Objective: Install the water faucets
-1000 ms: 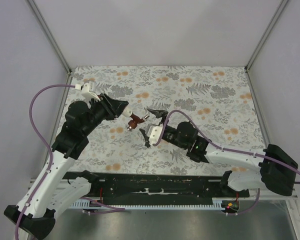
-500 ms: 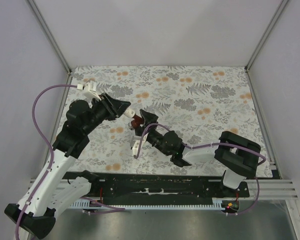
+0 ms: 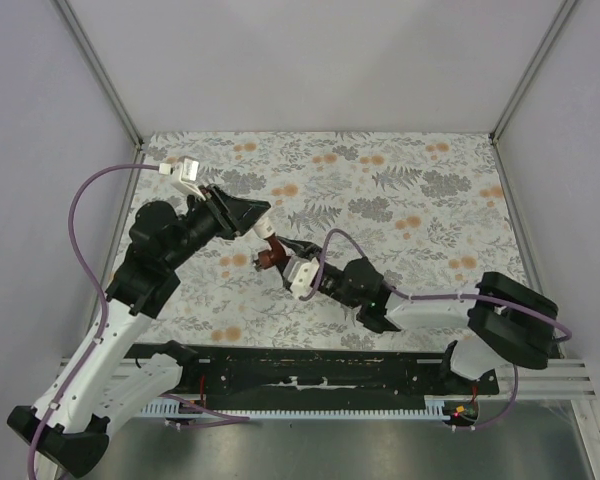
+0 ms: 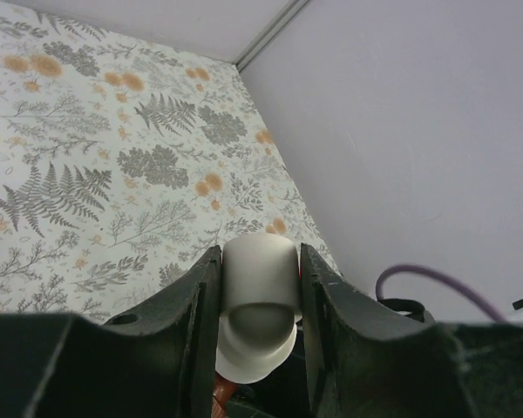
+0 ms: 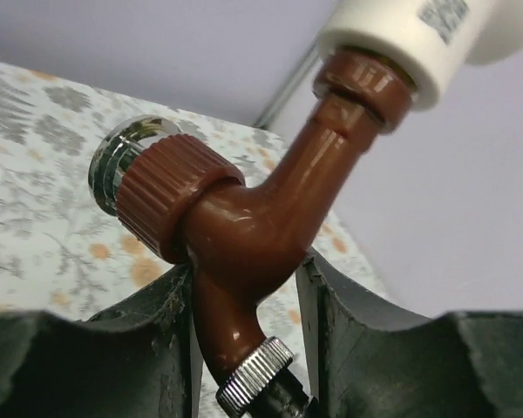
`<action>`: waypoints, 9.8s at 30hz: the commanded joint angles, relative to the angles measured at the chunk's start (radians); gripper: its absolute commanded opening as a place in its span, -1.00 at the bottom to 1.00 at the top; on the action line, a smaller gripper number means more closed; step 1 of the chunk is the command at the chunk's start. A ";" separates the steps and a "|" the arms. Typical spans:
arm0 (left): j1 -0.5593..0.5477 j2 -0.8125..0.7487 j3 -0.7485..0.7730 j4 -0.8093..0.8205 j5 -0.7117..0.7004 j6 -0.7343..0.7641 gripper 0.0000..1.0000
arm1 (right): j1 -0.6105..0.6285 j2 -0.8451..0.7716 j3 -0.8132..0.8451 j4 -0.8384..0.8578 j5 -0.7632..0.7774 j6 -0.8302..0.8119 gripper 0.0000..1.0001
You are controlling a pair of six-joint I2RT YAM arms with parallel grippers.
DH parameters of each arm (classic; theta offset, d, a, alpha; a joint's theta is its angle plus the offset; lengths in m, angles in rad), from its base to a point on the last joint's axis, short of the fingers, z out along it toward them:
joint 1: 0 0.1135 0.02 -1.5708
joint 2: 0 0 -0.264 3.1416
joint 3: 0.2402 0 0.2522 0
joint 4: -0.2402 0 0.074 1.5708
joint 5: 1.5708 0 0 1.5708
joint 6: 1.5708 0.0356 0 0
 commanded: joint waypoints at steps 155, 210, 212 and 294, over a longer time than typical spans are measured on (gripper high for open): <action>-0.050 0.195 -0.233 0.171 -0.195 -0.331 0.16 | 0.025 -0.068 0.418 -0.975 0.392 0.312 -1.00; 0.003 -0.098 -0.351 0.604 0.041 0.122 -0.96 | -0.463 -0.299 0.322 -0.918 -0.709 0.922 0.55; 0.005 -0.104 -0.331 0.565 0.018 0.131 -0.96 | -0.420 -0.301 0.312 -0.895 -0.662 0.892 0.56; 0.009 -0.032 0.039 0.094 -0.025 0.260 -0.96 | -0.307 -0.382 0.251 -0.786 -0.396 0.396 0.96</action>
